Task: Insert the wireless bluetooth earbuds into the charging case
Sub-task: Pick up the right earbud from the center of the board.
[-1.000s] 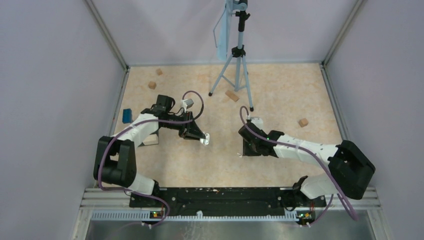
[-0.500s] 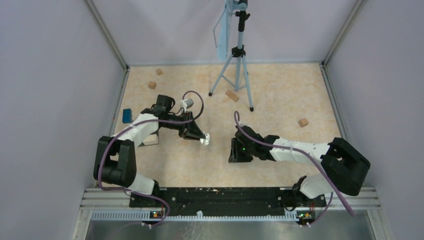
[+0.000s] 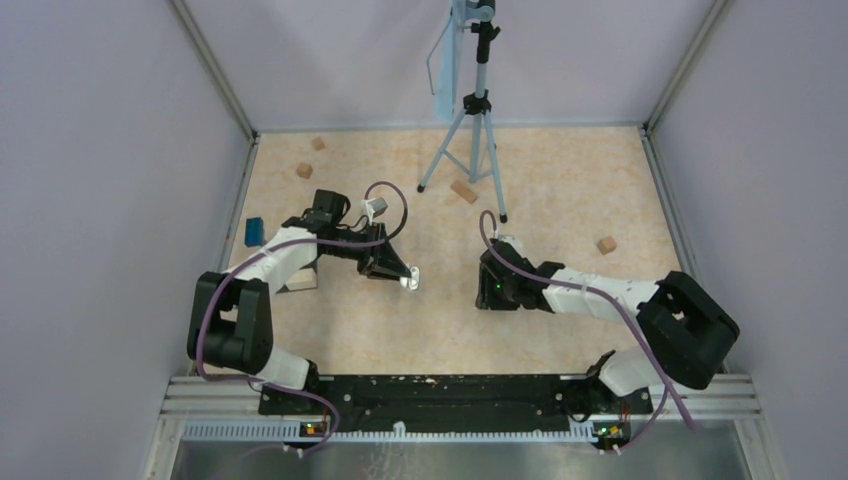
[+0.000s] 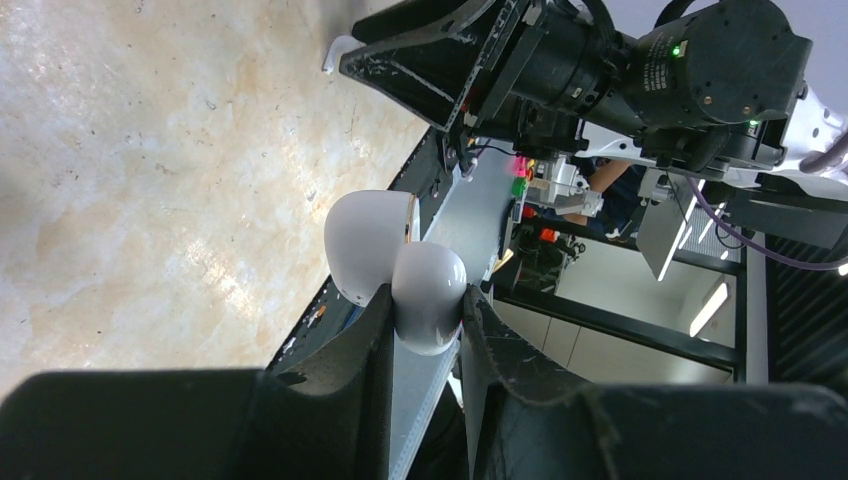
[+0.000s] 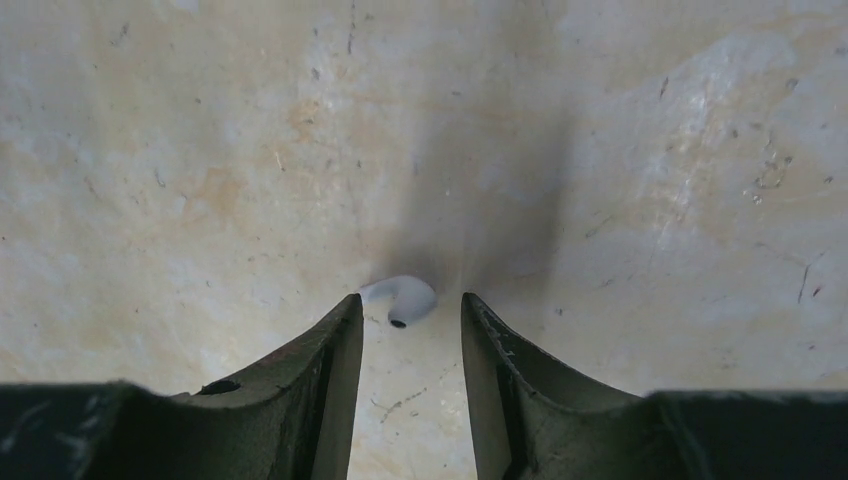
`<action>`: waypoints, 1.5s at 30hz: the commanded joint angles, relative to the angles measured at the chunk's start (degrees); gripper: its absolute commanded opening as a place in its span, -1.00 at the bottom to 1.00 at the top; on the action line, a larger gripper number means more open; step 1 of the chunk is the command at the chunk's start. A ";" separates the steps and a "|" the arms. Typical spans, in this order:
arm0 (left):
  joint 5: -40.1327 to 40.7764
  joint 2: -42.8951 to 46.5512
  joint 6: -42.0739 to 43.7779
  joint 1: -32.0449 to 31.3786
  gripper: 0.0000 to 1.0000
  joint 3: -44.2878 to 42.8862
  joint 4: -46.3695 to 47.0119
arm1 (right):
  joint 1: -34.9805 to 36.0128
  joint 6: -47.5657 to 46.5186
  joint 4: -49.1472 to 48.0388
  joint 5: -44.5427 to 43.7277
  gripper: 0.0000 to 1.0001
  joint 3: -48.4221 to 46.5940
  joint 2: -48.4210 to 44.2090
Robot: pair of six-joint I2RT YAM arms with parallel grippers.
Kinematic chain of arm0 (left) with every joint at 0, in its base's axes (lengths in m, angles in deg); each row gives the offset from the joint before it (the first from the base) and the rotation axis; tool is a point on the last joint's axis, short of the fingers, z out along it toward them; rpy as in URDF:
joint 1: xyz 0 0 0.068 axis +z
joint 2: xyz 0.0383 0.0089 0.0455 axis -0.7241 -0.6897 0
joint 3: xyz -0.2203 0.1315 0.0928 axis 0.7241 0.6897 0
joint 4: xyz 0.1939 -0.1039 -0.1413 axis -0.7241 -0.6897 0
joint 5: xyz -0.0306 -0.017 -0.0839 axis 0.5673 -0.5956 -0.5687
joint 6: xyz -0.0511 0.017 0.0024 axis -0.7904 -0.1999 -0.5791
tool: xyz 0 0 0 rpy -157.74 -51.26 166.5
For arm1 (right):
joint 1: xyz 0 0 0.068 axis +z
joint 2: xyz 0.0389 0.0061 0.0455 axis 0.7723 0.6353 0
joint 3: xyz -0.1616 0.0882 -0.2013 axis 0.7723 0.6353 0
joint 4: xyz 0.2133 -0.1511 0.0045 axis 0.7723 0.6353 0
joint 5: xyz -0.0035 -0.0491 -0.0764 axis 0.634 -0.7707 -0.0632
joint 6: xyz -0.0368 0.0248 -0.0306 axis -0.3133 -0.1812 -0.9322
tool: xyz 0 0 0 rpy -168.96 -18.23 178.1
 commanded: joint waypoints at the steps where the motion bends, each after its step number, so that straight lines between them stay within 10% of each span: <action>1: -1.62 -1.04 0.88 -0.14 -1.00 -2.14 0.51 | -1.07 -3.16 0.53 -4.75 -0.19 -3.93 3.46; 26: -1.60 -0.26 0.70 -0.14 -1.00 -0.98 1.11 | 0.61 21.41 8.19 -3.63 -0.55 -7.22 5.90; 45: -1.66 0.07 1.10 -0.14 -1.00 -0.29 0.76 | 0.57 -10.52 -7.30 2.29 -0.94 -0.13 0.33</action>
